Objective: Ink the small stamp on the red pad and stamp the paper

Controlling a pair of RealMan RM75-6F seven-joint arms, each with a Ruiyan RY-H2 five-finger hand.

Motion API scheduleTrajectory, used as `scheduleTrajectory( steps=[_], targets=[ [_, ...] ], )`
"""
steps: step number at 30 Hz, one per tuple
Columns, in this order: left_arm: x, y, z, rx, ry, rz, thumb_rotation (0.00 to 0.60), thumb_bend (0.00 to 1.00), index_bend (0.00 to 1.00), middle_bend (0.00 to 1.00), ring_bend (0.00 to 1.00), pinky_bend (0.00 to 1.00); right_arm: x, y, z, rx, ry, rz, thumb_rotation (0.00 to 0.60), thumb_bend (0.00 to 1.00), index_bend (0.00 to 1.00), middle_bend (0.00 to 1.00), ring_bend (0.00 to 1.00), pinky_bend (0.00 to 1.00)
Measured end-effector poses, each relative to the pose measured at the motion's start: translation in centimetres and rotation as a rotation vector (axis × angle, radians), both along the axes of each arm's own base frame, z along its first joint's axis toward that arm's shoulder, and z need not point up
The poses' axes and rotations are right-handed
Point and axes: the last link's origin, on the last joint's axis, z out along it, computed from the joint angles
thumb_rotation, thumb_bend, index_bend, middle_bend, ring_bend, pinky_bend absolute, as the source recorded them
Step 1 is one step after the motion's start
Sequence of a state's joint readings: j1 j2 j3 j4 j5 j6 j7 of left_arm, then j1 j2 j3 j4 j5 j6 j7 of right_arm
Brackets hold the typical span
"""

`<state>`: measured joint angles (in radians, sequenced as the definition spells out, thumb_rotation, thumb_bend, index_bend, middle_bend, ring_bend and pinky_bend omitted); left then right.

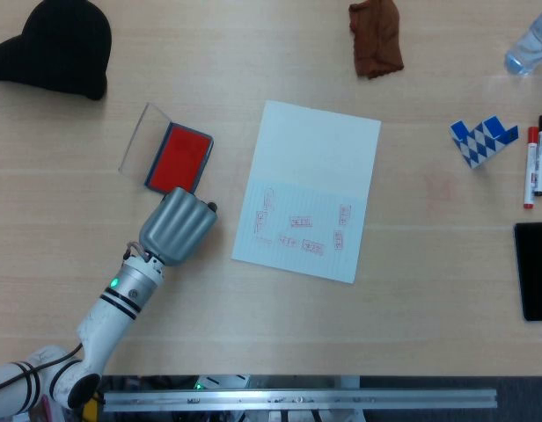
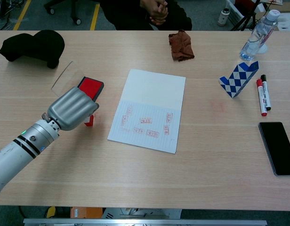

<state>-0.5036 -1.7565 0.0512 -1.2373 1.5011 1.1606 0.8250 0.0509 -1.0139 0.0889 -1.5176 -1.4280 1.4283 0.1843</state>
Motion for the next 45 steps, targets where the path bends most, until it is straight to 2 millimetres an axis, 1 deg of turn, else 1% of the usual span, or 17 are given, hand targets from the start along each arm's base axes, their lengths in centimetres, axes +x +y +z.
scheduleTrajectory(
  steps=[7,17,22,28,29,32,37,39,41,45],
  targets=[
    [0.1,-0.2,0.1,-0.002,-0.001,0.003,0.6,0.34,0.55,0.98,0.98,1.0,0.0,0.0,0.1,-0.003,0.001,0.0,0.6,0.26,0.22,0.31,0.31,0.39],
    [0.4,-0.3,0.5,0.003,0.022,0.019,0.6,0.34,0.47,0.96,0.97,1.0,0.0,0.2,0.2,-0.009,-0.001,0.0,0.6,0.26,0.22,0.31,0.31,0.39],
    [0.2,-0.4,0.6,0.0,0.042,0.032,0.6,0.34,0.46,0.95,0.97,1.0,-0.1,0.2,0.3,-0.01,-0.002,-0.001,0.6,0.26,0.22,0.31,0.31,0.39],
    [0.3,-0.4,1.0,0.01,0.05,0.043,0.6,0.34,0.4,0.93,0.95,1.0,-0.1,0.2,0.4,-0.012,-0.004,0.002,0.6,0.26,0.22,0.31,0.31,0.39],
    [0.3,-0.4,1.2,0.014,0.051,0.044,0.6,0.34,0.38,0.91,0.94,1.0,-0.1,0.2,0.4,-0.014,-0.004,0.002,0.6,0.26,0.22,0.31,0.31,0.39],
    [0.4,-0.3,1.7,0.023,0.055,0.049,0.6,0.34,0.3,0.83,0.85,1.0,-0.2,0.1,0.4,-0.016,-0.005,0.003,0.6,0.26,0.22,0.31,0.31,0.39],
    [0.9,-0.4,3.1,0.032,0.035,0.073,0.6,0.34,0.21,0.68,0.67,1.0,-0.1,0.0,0.5,-0.016,-0.003,0.008,0.6,0.26,0.22,0.31,0.31,0.39],
    [1.3,-0.4,4.1,0.039,0.008,0.09,0.6,0.34,0.2,0.61,0.62,0.99,-0.1,-0.1,0.6,-0.015,0.003,0.01,0.6,0.26,0.22,0.31,0.31,0.39],
    [1.7,-0.3,5.3,0.051,-0.035,0.114,0.6,0.34,0.2,0.57,0.59,0.97,0.0,-0.2,0.8,-0.012,0.01,0.011,0.6,0.26,0.22,0.31,0.31,0.39],
    [1.9,0.1,7.4,0.069,-0.15,0.174,0.6,0.33,0.19,0.5,0.52,0.86,0.2,-0.7,1.1,-0.005,0.018,0.015,0.6,0.26,0.22,0.31,0.29,0.37]
  ],
)
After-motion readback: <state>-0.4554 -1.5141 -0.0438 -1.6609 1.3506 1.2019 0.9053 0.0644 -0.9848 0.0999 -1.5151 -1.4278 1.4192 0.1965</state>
